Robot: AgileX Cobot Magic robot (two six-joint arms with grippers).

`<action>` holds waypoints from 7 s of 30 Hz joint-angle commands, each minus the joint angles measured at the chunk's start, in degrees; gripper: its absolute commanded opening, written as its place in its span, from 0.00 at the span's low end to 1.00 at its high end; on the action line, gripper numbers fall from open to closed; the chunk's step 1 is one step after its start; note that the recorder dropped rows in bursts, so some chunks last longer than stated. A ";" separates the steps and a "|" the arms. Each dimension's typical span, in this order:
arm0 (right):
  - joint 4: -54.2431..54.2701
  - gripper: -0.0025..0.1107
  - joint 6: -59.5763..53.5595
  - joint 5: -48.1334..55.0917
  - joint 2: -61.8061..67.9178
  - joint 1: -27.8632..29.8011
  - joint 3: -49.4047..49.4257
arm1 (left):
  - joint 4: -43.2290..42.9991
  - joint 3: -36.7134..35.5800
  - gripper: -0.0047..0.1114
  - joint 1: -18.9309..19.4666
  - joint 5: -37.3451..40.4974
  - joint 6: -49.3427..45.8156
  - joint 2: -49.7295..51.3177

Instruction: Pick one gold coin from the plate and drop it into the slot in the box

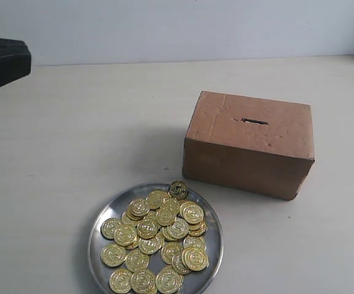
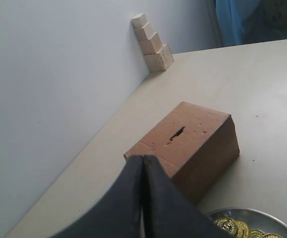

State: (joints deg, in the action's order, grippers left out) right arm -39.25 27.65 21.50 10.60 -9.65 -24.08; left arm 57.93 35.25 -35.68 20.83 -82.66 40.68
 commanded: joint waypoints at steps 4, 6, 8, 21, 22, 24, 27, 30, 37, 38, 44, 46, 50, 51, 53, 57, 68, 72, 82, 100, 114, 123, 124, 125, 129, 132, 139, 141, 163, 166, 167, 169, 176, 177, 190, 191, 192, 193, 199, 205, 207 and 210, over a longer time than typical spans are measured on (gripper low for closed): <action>-0.08 0.72 -0.01 -0.22 -4.57 2.13 0.30 | 0.98 -4.01 0.04 -0.30 -2.40 0.20 -3.99; -0.08 0.72 -0.01 -0.22 -4.57 2.13 0.30 | 0.85 -4.64 0.04 -0.30 -3.20 0.20 -4.59; -0.08 0.72 -0.01 -0.22 -4.57 2.13 0.30 | 0.44 -4.72 0.04 -0.30 -3.27 0.20 -4.68; 14.46 0.47 -12.86 15.15 -4.57 2.01 0.73 | 0.44 -4.72 0.04 -0.30 -3.27 0.09 -4.68; 15.53 0.42 -10.64 15.49 -4.57 2.01 0.97 | 0.44 -4.72 0.04 -0.30 -3.27 0.09 -4.68; 15.72 0.32 -3.45 14.88 -4.57 2.01 1.71 | 0.44 -4.72 0.04 -0.30 -3.27 0.09 -5.00; 16.00 0.21 1.96 14.21 -4.57 2.01 2.38 | 0.44 -4.72 0.04 -0.19 -2.96 0.21 -6.25; 16.45 0.16 2.28 14.38 -4.57 2.01 2.62 | 0.44 -4.72 0.04 1.77 -2.96 0.21 -7.61; 17.02 0.02 2.41 11.89 -4.57 2.01 5.69 | 0.44 -4.72 0.04 19.59 -3.01 0.11 -14.24; 16.23 0.02 2.57 11.74 -4.57 2.01 6.02 | 0.44 -4.72 0.04 22.35 -3.13 0.11 -16.23; 15.14 0.02 4.32 11.10 -7.31 2.01 9.08 | 0.44 -4.72 0.04 28.58 -3.79 0.26 -28.13; 15.14 0.02 4.32 11.10 -7.44 2.01 9.08 | 0.44 -4.72 0.04 28.68 -3.54 0.12 -31.72; 15.14 0.02 4.32 11.10 -7.44 2.01 9.08 | 0.44 -4.72 0.04 29.81 -3.54 0.30 -39.18; 15.14 0.02 4.32 11.10 -7.44 2.01 9.08 | 0.44 -4.72 0.04 30.04 -3.54 0.28 -40.68; 15.14 0.02 4.32 11.10 -7.44 2.01 9.08 | 0.44 -4.72 0.04 30.02 -3.54 0.28 -40.68; 15.55 0.02 4.32 11.10 -10.60 3.93 9.08 | 0.64 -6.20 0.04 31.84 -3.20 0.14 -40.68; 14.96 0.02 4.85 11.23 -10.60 9.48 9.08 | 0.78 -20.14 0.04 35.59 -3.10 0.29 -40.68; 14.96 0.02 4.96 11.23 -10.60 9.47 9.08 | 0.78 -24.96 0.04 35.59 -3.10 0.15 -40.68; 15.10 0.02 4.94 11.23 -10.60 9.47 9.08 | 0.78 -32.71 0.04 35.59 -3.00 0.23 -40.68; 12.32 0.02 4.94 -18.11 -10.60 9.47 19.12 | -46.83 -35.25 0.04 35.72 -14.85 0.22 -40.68; 18.52 0.02 5.08 -17.79 -10.60 9.47 22.44 | -46.83 -35.25 0.04 35.72 -12.78 0.32 -40.68; 32.57 0.02 5.08 -13.68 -10.60 9.47 24.08 | -46.83 -35.25 0.04 35.72 -12.78 0.32 -40.68; 36.47 0.02 5.08 -13.68 -10.60 9.47 24.08 | -46.83 -35.25 0.04 35.72 -12.78 0.32 -40.68; 41.30 0.02 5.08 -13.68 -10.60 9.47 24.08 | -46.83 -35.25 0.04 35.72 -12.78 0.32 -40.68; 49.72 0.02 5.08 -13.42 -10.60 9.47 24.08 | -46.83 -35.25 0.04 35.72 -12.78 0.32 -40.68; 49.19 0.02 5.08 -12.78 -10.60 9.47 24.08 | -46.83 -35.25 0.04 35.72 -12.78 0.32 -40.68; 49.49 0.02 4.87 -6.64 -10.60 9.47 24.08 | -46.83 -35.25 0.04 35.72 -10.00 0.32 -40.68; 49.62 0.02 4.87 -6.18 -10.60 9.47 24.08 | -44.56 -35.25 0.04 35.72 -8.66 4.93 -40.68; 39.25 0.02 -18.16 -7.25 -10.60 9.47 24.08 | -43.27 -35.25 0.04 35.72 -2.61 49.88 -40.68; 39.25 0.02 -18.16 -7.25 -10.60 9.47 24.08 | -43.27 -35.25 0.04 35.72 -1.68 52.00 -40.68; 39.25 0.02 -18.01 -7.25 -10.60 9.47 24.08 | -43.40 -35.25 0.04 35.72 -1.68 53.34 -40.68; 39.25 0.02 -18.02 -7.15 -10.60 9.47 24.08 | -43.40 -35.25 0.04 35.72 -1.68 57.49 -40.68; 37.83 0.02 -22.63 -6.65 -10.60 9.47 24.08 | -43.64 -35.25 0.04 35.72 -1.68 63.62 -40.68; 37.83 0.02 -22.63 -6.65 -10.60 9.47 24.08 | -43.64 -35.25 0.04 35.72 -1.68 63.62 -40.68; 39.25 0.02 -17.06 -5.63 -10.60 9.47 24.08 | -43.79 -35.25 0.04 35.72 -0.54 63.49 -40.68; 39.25 0.02 -17.17 -5.63 -10.60 9.47 24.08 | -43.79 -35.25 0.04 35.72 -0.54 63.49 -40.68; 39.80 0.02 -17.17 -5.63 -10.60 9.47 24.08 | -43.79 -35.25 0.04 35.72 -0.54 63.49 -40.68; 39.80 0.02 -17.17 -5.63 -10.60 9.47 24.08 | -43.79 -35.25 0.04 35.72 -0.54 63.49 -40.68; 39.69 0.02 -17.17 -5.63 -10.60 9.47 24.08 | -44.35 -35.25 0.04 35.72 -1.14 63.49 -40.68; 39.69 0.02 -17.17 -5.74 -10.60 9.47 24.08 | -46.79 -35.25 0.04 35.72 -0.89 63.38 -40.68; 39.69 0.02 -17.17 -5.74 -10.60 9.47 24.08 | -46.79 -35.25 0.04 35.72 -0.89 63.38 -40.68; 39.69 0.02 -17.17 -5.74 -10.60 9.47 24.08 | -46.79 -35.25 0.04 35.72 -0.89 63.38 -40.68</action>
State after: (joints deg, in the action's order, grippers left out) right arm 0.32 10.27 15.82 0.31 -0.51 -0.25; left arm 11.55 0.22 0.00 20.14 -19.48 0.25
